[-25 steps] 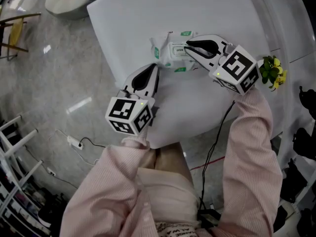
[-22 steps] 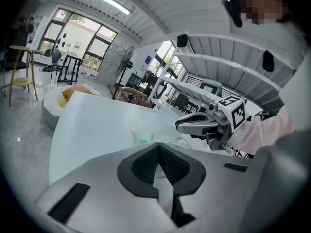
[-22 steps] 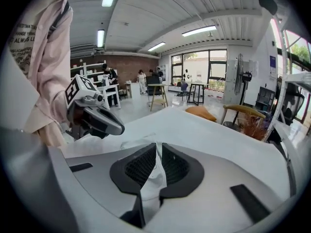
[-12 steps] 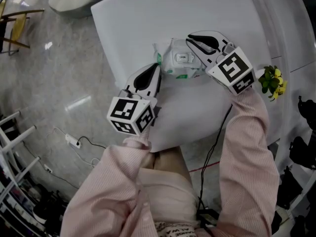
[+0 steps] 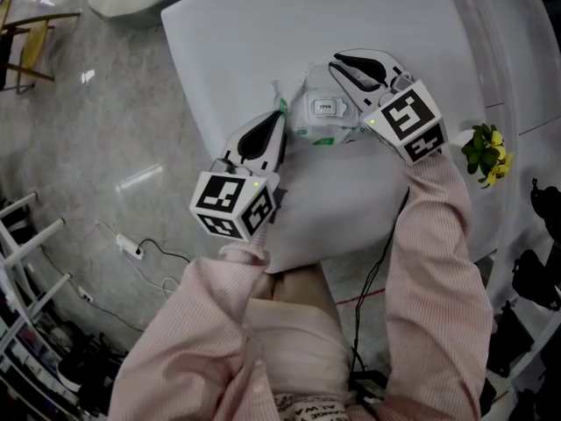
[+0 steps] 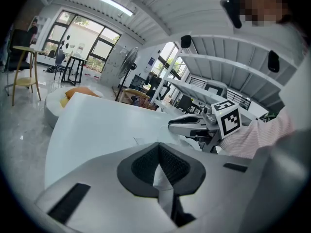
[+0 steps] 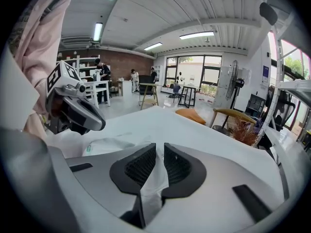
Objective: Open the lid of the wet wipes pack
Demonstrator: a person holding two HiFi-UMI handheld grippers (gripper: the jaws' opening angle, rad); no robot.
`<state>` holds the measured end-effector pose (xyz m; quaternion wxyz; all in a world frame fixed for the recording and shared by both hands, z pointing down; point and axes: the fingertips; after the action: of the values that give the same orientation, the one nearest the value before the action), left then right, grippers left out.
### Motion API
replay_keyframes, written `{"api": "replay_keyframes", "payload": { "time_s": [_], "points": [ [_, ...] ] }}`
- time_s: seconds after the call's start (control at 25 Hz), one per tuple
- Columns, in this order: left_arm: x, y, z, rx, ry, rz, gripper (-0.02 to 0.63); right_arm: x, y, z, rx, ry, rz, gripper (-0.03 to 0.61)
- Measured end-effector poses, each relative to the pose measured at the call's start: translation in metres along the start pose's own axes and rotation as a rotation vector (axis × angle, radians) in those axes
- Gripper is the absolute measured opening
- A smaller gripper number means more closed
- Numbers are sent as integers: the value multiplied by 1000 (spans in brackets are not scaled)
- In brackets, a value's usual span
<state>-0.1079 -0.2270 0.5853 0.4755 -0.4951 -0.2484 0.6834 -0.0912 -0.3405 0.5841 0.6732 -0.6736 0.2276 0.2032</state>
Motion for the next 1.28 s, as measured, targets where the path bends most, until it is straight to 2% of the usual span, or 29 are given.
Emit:
{"api": "replay_keyframes", "payload": {
  "time_s": [0.24, 0.48, 0.6, 0.72, 0.96, 1.28],
  "points": [
    [-1, -1, -1, 1, 1, 3, 0, -5, -2, -2, -10, -23, -12, 31],
    [1, 3, -3, -3, -1, -4, 0, 5, 5, 0, -32, -64, -84, 38],
    [6, 9, -7, -25, -9, -6, 0, 18, 14, -3, -119, -138, -175, 86],
    [14, 15, -11, -38, -9, -2, 0, 34, 21, -3, -160, -215, -220, 91],
    [30, 48, -16, -85, -28, -52, 0, 65, 36, 5, -222, -316, -281, 21],
    [64, 82, -28, -148, -71, -114, 0, 113, 59, 26, -329, -408, -375, 6]
  ]
}}
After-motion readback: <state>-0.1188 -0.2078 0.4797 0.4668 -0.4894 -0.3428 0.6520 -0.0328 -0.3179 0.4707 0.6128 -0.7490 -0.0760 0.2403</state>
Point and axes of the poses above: the fingertips, and each gripper's own axes: x backward along the fingers, z to its left, y out of its top, and after that the axes turned 6 degrees about -x, right-handed
